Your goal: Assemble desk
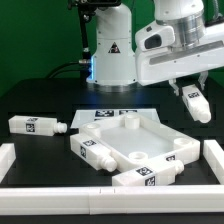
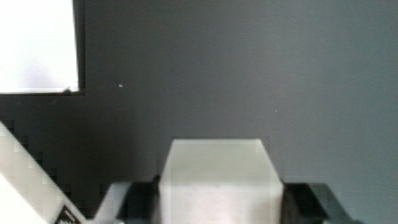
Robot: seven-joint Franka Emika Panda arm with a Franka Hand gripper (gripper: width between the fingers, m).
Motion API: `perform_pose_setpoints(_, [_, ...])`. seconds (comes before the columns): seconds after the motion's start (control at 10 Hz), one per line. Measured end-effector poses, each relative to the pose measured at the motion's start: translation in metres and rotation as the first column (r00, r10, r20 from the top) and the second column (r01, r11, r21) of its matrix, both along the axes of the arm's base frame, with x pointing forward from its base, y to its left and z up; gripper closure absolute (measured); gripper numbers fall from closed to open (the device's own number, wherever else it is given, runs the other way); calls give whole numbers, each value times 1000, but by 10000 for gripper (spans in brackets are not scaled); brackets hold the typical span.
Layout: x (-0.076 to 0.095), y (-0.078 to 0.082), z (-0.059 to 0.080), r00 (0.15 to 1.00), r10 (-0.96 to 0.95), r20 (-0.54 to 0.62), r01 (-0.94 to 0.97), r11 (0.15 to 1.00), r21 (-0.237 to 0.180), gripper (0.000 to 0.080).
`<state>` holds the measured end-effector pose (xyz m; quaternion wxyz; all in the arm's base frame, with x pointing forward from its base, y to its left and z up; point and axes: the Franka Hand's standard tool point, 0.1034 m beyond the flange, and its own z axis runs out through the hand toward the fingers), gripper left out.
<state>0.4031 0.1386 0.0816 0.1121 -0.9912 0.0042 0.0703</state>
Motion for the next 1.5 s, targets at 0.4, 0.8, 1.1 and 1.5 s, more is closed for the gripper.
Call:
perform_pose_setpoints(0.4, [-16, 8, -19, 997, 79, 11, -78, 996, -50, 515])
perform_pose_setpoints(0.8, [-38, 18, -52, 997, 76, -23, -77, 994, -71, 515])
perform_pose_setpoints(1.1, [-36, 17, -66, 998, 47, 43, -43, 996, -83, 515])
perform_pose_setpoints(1.5, [-35, 12, -54, 999, 54, 7, -53, 996, -75, 292])
